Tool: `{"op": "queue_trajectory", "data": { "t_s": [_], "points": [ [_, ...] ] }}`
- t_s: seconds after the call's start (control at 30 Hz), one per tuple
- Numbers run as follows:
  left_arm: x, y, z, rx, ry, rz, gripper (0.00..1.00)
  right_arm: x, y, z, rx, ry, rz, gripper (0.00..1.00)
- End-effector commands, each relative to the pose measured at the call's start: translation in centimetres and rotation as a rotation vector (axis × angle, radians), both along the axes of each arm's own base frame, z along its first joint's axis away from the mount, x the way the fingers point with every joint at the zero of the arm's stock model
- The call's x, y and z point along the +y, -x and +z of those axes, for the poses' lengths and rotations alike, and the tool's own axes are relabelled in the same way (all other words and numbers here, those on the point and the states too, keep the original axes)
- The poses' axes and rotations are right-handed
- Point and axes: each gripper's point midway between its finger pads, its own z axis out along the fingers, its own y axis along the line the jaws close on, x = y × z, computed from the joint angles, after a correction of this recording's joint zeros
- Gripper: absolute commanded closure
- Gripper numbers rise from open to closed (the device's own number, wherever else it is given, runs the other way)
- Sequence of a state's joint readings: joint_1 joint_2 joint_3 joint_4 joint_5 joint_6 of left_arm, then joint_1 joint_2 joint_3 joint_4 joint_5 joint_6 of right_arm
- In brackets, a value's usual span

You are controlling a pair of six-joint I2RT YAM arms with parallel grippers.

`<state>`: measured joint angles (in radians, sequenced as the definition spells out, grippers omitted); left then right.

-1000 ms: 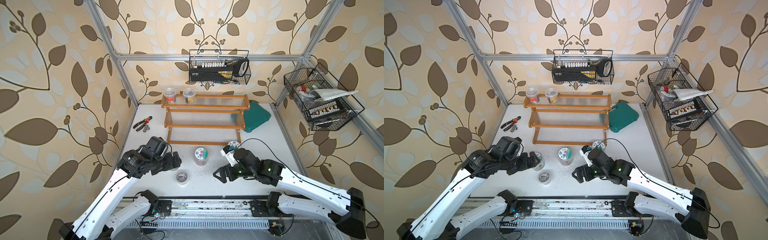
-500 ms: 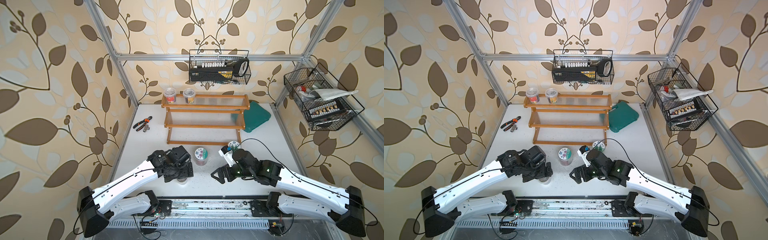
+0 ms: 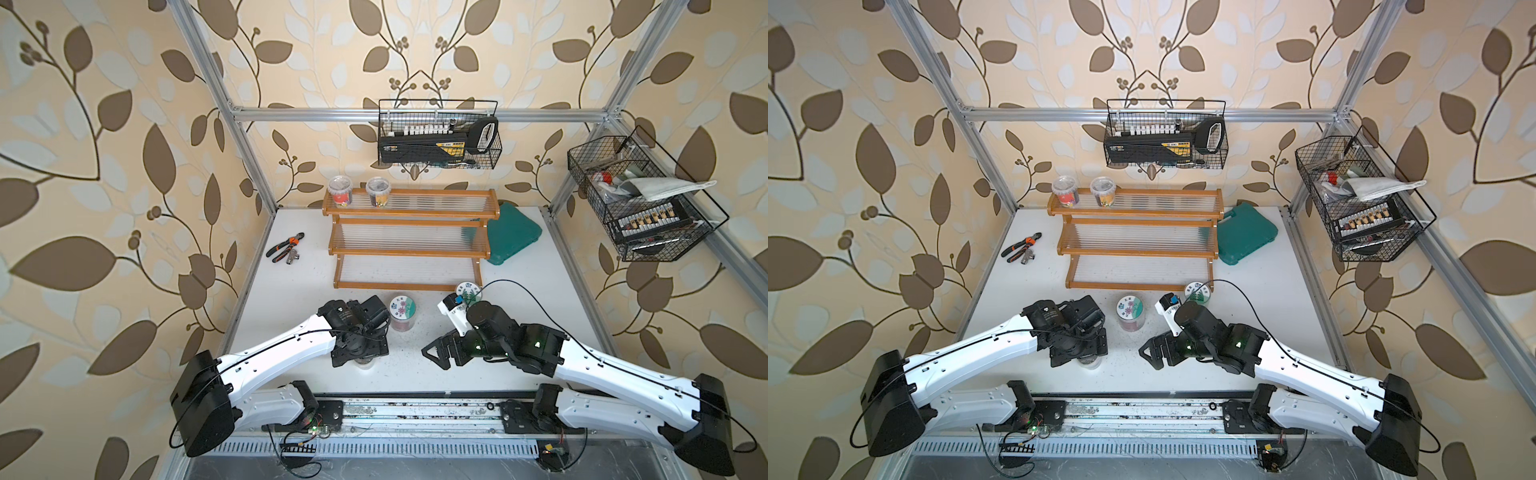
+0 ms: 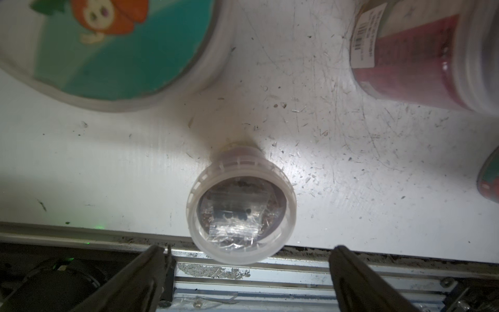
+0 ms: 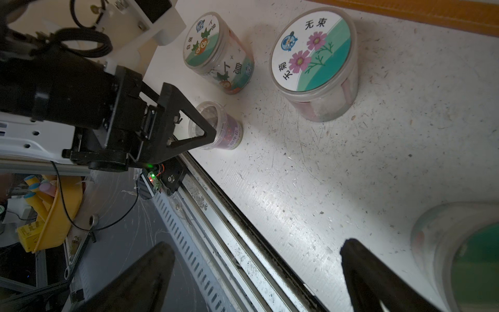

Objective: Place the seed container on the shelf
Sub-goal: Pick up the seed jar at the center of the board.

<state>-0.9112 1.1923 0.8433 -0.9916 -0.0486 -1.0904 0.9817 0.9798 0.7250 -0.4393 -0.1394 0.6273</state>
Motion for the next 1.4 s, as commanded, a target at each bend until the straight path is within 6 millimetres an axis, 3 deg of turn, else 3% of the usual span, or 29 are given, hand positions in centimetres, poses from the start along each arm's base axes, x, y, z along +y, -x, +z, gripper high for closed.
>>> {"op": "queue_trajectory", "data": {
  "t_s": [0.0,0.33,0.9,1.37],
  "points": [
    [0.3,-0.2,-0.7,-0.007,-0.027,0.005,0.02,0.2,0.4,0.1,-0.012,-0.022,0.020,0.01],
    [0.8,-0.2,-2.7,0.036,-0.058,0.019,0.02,0.2,0.5,0.0,-0.018,-0.026,0.030,0.01],
    [2.0,-1.2,-3.2,0.000,-0.129,0.029,0.02,0.1,0.5,-0.8,-0.007,-0.009,0.026,0.01],
    [1.6,-1.9,-2.6,-0.041,-0.086,0.022,0.28,0.5,0.5,-0.7,-0.027,-0.037,0.042,0.01]
  ]
}}
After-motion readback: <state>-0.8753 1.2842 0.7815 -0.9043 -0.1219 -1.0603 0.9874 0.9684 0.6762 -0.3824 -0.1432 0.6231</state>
